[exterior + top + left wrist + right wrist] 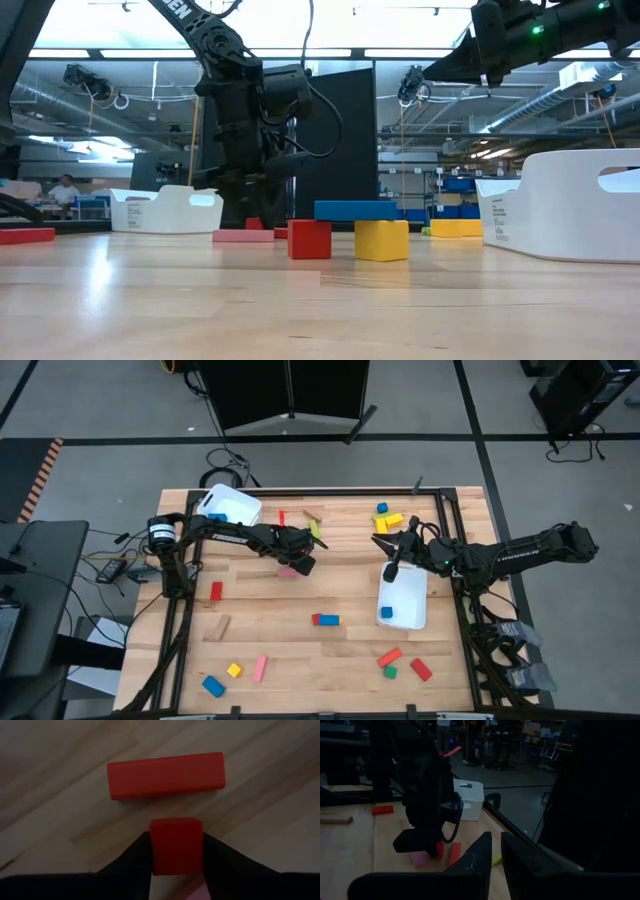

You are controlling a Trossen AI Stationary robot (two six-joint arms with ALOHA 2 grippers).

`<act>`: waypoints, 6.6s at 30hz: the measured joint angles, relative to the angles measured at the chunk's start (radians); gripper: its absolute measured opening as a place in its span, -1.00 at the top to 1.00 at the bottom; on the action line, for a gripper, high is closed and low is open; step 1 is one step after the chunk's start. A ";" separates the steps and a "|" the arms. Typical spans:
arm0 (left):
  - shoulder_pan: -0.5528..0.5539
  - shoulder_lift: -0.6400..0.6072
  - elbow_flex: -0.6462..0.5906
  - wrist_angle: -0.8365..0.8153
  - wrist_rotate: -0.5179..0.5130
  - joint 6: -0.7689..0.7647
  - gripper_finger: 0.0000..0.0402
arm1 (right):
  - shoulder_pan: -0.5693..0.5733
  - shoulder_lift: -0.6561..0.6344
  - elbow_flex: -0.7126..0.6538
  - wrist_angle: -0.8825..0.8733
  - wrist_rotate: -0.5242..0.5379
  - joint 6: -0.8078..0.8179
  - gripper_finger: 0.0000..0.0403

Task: Sort blocks by size
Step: Put the top red cube block into the bottom white bin, then put the top orange rectangular block into the top white bin

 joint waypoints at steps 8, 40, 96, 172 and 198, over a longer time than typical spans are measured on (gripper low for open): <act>-0.036 -0.061 -0.001 -0.001 0.023 0.010 0.30 | 0.000 0.000 0.000 0.000 0.000 0.001 0.74; -0.294 -0.469 -0.001 0.664 0.451 0.722 0.30 | 0.011 -0.024 0.000 0.037 0.000 -0.008 0.74; -0.255 0.315 0.312 1.105 0.111 0.601 -0.39 | 0.155 -0.225 0.076 0.148 0.000 -0.059 0.74; -0.281 -1.270 -0.753 1.116 -0.217 0.658 -0.11 | -0.292 1.316 1.080 -0.568 -0.486 0.047 0.23; -0.282 -1.409 -0.753 1.132 -0.164 0.657 -0.11 | -0.267 1.476 1.506 -0.284 -0.591 0.104 0.43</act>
